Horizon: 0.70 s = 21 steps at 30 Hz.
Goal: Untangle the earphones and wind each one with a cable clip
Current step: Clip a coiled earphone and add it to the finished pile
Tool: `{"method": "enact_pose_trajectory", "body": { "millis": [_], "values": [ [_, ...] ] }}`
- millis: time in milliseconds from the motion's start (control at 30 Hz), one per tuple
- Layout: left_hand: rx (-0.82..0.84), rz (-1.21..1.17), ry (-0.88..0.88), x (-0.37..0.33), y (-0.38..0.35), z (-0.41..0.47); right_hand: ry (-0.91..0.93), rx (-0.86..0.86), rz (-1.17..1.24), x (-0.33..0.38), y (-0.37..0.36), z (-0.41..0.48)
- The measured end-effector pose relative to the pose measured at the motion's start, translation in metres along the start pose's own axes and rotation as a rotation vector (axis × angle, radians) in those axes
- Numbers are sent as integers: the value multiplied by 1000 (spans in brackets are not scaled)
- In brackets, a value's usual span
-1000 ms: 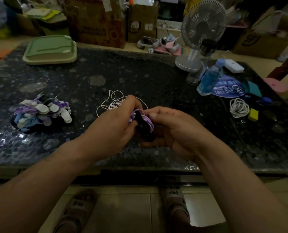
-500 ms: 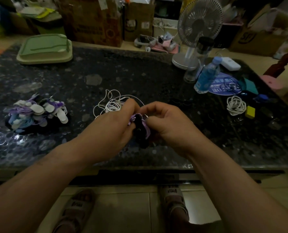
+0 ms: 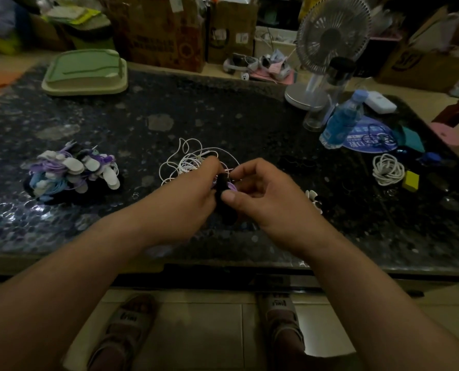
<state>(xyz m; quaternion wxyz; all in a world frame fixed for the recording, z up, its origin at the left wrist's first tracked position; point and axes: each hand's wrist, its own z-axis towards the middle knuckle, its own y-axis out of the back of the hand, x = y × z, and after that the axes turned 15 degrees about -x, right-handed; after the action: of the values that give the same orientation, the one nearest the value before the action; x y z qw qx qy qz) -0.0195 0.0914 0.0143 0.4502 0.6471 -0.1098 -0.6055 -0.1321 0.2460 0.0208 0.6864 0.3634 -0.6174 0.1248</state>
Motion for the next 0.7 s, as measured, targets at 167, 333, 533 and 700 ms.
{"method": "enact_pose_trajectory", "body": {
  "millis": [167, 333, 533, 700],
  "values": [
    [115, -230, 97, -2, 4, 0, -14, -52, 54, -2, -1, 2],
    [90, -209, 80, 2, -6, 3, -41, -68, 104, -2, -2, 3],
    [38, -69, 22, -3, -17, 2, 116, -82, -77, -4, -5, -3],
    [18, 38, -2, 0, -17, 1, 317, -125, -268, -11, -6, -2]
  ]
}}
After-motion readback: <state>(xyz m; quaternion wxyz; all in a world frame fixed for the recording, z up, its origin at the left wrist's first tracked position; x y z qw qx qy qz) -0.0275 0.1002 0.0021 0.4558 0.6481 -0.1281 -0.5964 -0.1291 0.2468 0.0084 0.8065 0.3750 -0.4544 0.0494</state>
